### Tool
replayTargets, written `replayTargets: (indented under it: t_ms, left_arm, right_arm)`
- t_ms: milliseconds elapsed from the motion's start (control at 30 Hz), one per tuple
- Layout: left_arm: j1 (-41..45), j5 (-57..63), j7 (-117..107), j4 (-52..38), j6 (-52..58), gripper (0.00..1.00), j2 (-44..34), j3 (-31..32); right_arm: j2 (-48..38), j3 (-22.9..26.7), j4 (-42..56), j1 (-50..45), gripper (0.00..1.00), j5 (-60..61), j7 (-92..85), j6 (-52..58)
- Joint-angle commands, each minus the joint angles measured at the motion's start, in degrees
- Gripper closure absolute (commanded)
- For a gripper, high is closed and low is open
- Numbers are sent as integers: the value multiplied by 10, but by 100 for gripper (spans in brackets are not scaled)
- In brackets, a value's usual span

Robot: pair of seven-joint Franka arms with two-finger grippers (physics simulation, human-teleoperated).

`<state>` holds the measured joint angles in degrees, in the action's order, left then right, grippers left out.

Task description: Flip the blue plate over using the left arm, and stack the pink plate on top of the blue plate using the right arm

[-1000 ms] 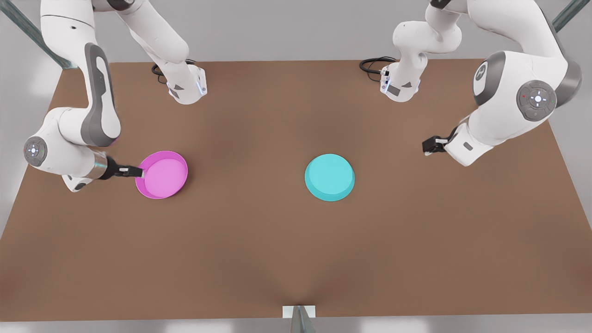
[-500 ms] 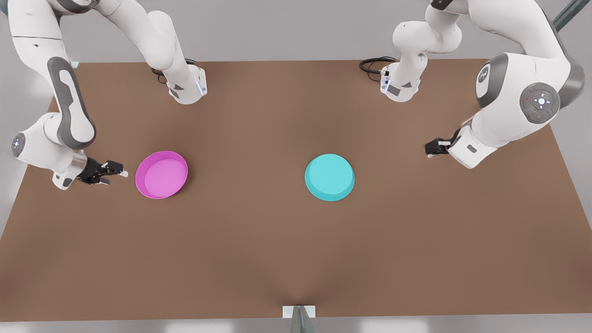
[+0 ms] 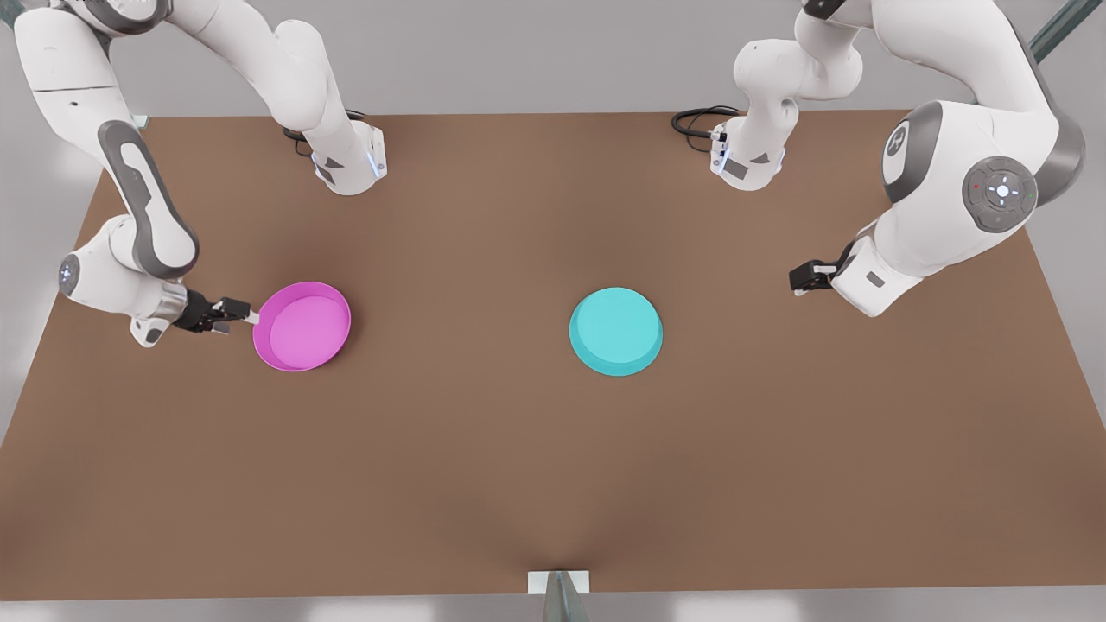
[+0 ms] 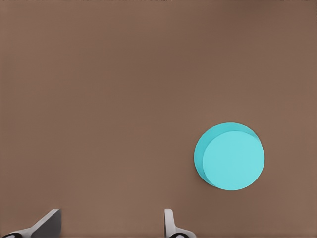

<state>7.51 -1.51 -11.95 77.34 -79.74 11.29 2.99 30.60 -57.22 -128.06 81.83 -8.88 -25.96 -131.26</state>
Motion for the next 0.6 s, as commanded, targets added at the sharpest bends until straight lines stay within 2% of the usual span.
replayTargets:
  t_ms: [0,467,567]
  left_arm:
    - [0,0,0,0,0,0,0,0]
    - [7,0,-22,2,5,0,-1,1]
    - [8,0,-23,1,4,0,0,1]
  right_arm:
    - [2,0,0,0,0,-3,0,-2]
    - [50,58,3,-61,0,-26,1,-67]
    - [52,62,2,-62,11,-30,-1,-71]
